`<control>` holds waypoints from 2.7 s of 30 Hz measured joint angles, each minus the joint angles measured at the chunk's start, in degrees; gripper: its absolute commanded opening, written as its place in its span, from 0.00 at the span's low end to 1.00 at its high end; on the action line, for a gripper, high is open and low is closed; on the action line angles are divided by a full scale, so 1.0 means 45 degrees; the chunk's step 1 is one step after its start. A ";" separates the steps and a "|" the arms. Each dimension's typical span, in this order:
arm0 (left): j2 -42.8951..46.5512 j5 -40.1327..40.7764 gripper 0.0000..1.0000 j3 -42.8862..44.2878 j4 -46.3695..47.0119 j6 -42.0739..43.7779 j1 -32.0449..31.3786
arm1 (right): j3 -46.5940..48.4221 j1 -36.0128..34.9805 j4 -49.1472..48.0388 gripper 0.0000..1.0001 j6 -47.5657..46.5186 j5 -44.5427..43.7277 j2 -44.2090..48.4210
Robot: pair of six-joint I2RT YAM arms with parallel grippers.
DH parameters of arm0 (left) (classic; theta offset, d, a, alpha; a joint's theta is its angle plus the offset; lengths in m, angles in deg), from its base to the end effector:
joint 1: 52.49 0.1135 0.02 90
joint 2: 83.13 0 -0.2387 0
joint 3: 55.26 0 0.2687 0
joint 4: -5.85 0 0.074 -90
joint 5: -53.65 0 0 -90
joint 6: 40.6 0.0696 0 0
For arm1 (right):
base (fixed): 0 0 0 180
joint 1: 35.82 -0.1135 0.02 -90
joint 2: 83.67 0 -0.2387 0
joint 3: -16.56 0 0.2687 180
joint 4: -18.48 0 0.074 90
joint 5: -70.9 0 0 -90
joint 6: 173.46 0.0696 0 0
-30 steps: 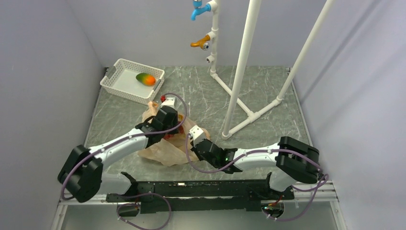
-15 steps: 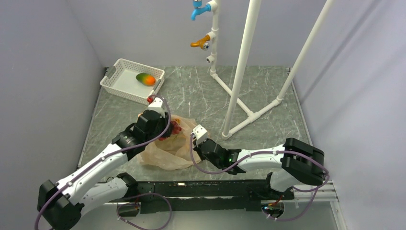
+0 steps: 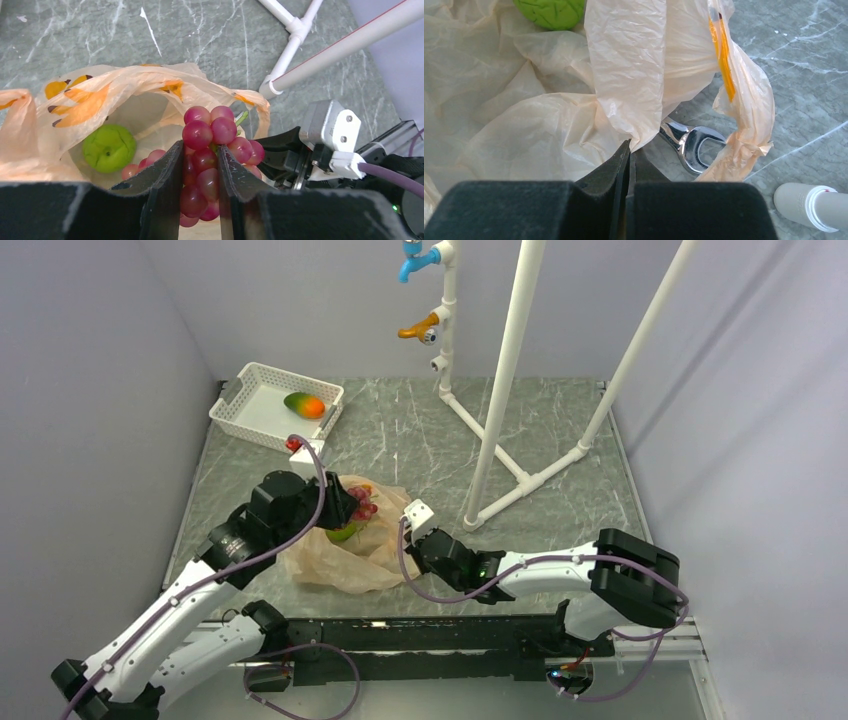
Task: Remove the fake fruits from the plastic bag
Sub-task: Take out the fake fruit from the plastic bag, then place the fake fruit in the bin.
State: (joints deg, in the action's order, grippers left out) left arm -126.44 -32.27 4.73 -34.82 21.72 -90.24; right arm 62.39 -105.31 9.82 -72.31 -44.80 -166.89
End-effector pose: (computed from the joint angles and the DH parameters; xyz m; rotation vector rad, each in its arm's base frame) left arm 0.1886 -0.1398 0.2960 0.1327 2.0463 -0.6582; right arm 0.1422 0.2940 0.1216 -0.7487 1.9029 0.4241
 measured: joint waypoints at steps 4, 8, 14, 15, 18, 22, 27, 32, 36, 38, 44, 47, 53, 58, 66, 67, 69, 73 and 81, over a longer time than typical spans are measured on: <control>0.0141 -0.0277 0.17 0.0486 -0.0262 -0.0102 0.0000 | -0.0102 0.0024 -0.0015 0.03 0.0000 0.0000 0.0170; 0.0335 -0.0316 0.16 0.1564 -0.0447 -0.0131 0.0000 | -0.0097 0.0107 -0.0005 0.03 0.0000 0.0039 0.0151; 0.0345 0.0311 0.17 0.3857 -0.0865 0.0015 0.0000 | -0.0102 0.0131 -0.0015 0.03 0.0000 0.0063 0.0146; 0.0340 0.0583 0.17 0.4158 -0.1005 0.0063 0.0000 | -0.0107 0.0131 -0.0019 0.03 0.0000 0.0058 0.0146; 0.0340 0.1326 0.19 0.4852 -0.1321 0.0340 0.0000 | -0.0112 0.0151 -0.0019 0.03 0.0000 0.0058 0.0151; 0.0063 0.2147 0.20 0.5591 -0.1797 0.0865 0.0015 | -0.0117 0.0165 -0.0034 0.03 0.0000 0.0058 0.0151; -0.0894 0.3007 0.20 0.6868 -0.2429 0.1617 0.0311 | -0.0117 0.0165 -0.0092 0.03 0.0000 0.0063 0.0146; -0.1661 0.3181 0.19 0.7810 -0.2885 0.2152 0.1579 | -0.0117 0.0165 -0.0097 0.03 -0.0005 0.0063 0.0126; -0.2225 0.3167 0.18 0.8189 -0.3104 0.2443 0.2467 | -0.0117 0.0165 -0.0092 0.03 -0.0010 0.0058 0.0068; -0.2599 0.3075 0.18 0.8306 -0.3075 0.2560 0.3055 | -0.0117 0.0165 -0.0092 0.03 -0.0010 0.0063 0.0068; -0.3667 0.2312 0.17 0.8102 -0.2589 0.2535 0.5629 | -0.0112 0.0165 -0.0087 0.03 -0.0015 0.0165 0.0068; -0.4192 0.1491 0.18 0.7766 -0.2186 0.2200 0.7305 | -0.0112 0.0165 -0.0087 0.03 -0.0015 0.0301 0.0068; -0.5955 -0.0126 0.17 0.7320 -0.0797 0.1515 0.9602 | -0.0053 0.0165 -0.0087 0.03 -0.0015 0.0510 0.0063; -0.8529 -0.1715 0.17 0.7480 0.0738 0.0695 1.0608 | -0.0039 0.0175 -0.0083 0.03 -0.0010 0.0661 0.0068; -1.2526 -0.3993 0.39 0.8665 0.3094 -0.0695 1.1293 | -0.0039 0.0175 -0.0092 0.06 -0.0005 0.1049 0.0126; -1.3066 -0.4187 0.45 0.9170 0.3181 -0.0714 1.1302 | -0.0039 0.0175 -0.0092 0.06 -0.0005 0.1064 0.0126; -1.4406 -0.4629 0.67 1.0656 0.3366 -0.0636 1.1327 | -0.0039 0.0175 -0.0078 0.07 -0.0005 0.1112 0.0126; -1.7189 -0.5246 0.89 1.4343 0.2895 -0.0661 1.1472 | -0.0039 0.0175 -0.0083 0.08 0.0000 0.1171 0.0136; -1.4999 -0.5897 0.87 1.0632 0.2603 -0.1321 1.2046 | -0.0039 0.0180 -0.0078 0.09 -0.0010 0.1151 0.0180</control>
State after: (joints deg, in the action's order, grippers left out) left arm -193.93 -58.81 52.57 -23.10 15.78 -36.04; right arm 62.22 -104.50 9.47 -72.35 -39.62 -166.08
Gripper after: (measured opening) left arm 0.886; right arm 0.084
